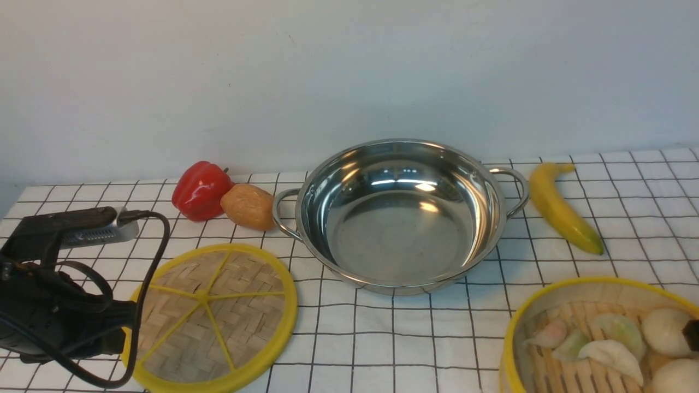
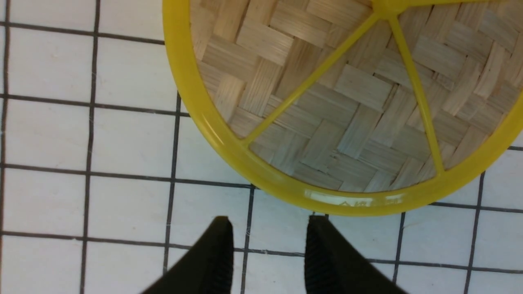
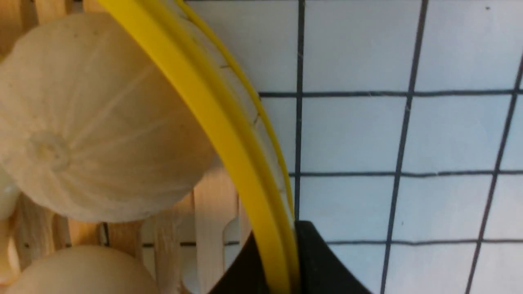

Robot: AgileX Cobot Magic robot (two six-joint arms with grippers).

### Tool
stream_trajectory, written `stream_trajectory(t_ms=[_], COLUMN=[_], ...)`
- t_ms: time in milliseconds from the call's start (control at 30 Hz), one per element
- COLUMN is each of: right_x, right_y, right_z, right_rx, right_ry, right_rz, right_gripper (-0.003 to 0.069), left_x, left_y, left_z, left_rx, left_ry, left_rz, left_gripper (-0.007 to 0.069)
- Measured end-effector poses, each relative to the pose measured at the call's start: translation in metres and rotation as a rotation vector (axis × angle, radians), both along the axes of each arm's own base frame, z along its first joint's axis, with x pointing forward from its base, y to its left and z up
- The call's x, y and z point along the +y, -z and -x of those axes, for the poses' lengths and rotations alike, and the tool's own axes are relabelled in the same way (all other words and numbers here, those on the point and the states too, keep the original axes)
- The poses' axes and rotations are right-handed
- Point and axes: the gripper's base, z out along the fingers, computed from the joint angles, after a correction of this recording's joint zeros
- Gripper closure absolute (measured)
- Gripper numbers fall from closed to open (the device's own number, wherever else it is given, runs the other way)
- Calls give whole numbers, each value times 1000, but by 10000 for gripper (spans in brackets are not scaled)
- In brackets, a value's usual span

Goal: Place the steamer in the pot on the white tablecloth, and put the lid on the steamer.
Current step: 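Reach for and grasp the rim of the bamboo steamer holding the buns with the right gripper, then place the bamboo steamer basket of food into the steel pot with the right gripper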

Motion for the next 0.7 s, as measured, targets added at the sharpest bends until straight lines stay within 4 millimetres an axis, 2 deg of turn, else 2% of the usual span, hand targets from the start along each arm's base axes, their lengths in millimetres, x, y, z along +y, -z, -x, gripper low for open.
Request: stream_trajectory(t_ms=[100, 233, 267, 367, 400, 567, 700], right_x=[0, 4, 4, 7, 8, 11, 22], right_y=[-11, -38, -40, -67, -69, -110, -128], right_z=[-1, -15, -16, -33, -34, -60, -79], right_rx=[9, -36, -41, -149, -155, -304, -367], right_ry=[-14, -31, -32, -41, -43, -50, -52], right_rz=[0, -49, -51, -89, -91, -136, -156], right_gripper=[602, 602, 602, 602, 602, 602, 602], left_x=[0, 0, 0, 0, 0, 0, 0], left_y=[0, 0, 0, 0, 0, 0, 0], left_z=[0, 0, 0, 0, 0, 0, 0], left_rx=[0, 0, 0, 0, 0, 0, 0], left_ry=[0, 0, 0, 1, 1, 1, 1], left_rz=[0, -1, -1, -3, -3, -3, -3], left_gripper=[382, 382, 382, 382, 382, 382, 382])
